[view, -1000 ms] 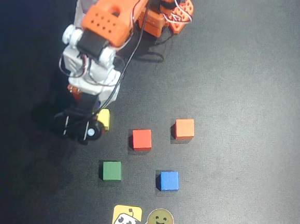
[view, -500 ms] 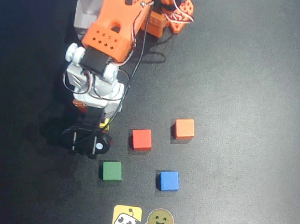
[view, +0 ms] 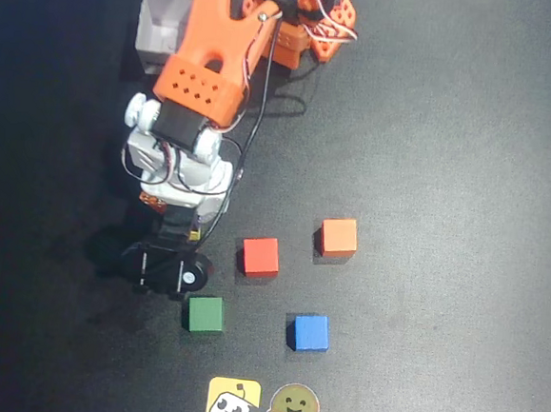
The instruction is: Put the purple cube on top of the yellow cube.
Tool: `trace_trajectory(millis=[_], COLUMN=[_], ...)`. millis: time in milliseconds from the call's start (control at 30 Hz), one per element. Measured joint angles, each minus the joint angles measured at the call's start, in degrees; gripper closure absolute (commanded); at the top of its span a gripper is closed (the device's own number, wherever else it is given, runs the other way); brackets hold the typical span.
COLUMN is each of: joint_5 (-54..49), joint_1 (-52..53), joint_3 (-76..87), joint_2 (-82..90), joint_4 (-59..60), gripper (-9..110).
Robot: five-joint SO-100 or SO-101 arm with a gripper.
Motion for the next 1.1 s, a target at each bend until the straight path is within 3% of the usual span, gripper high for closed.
trace_trajectory(millis=[867,933,1100], joint_5=[3.08,3.43,4.57], joint_1=[0.0,0.0,0.0], joint_3=[-1.49,-1.49,-1.49], joint_2=[-0.7,-0.7,-0.7], joint_4=[-0.18,-0.18,-0.18], gripper=[95,89,88])
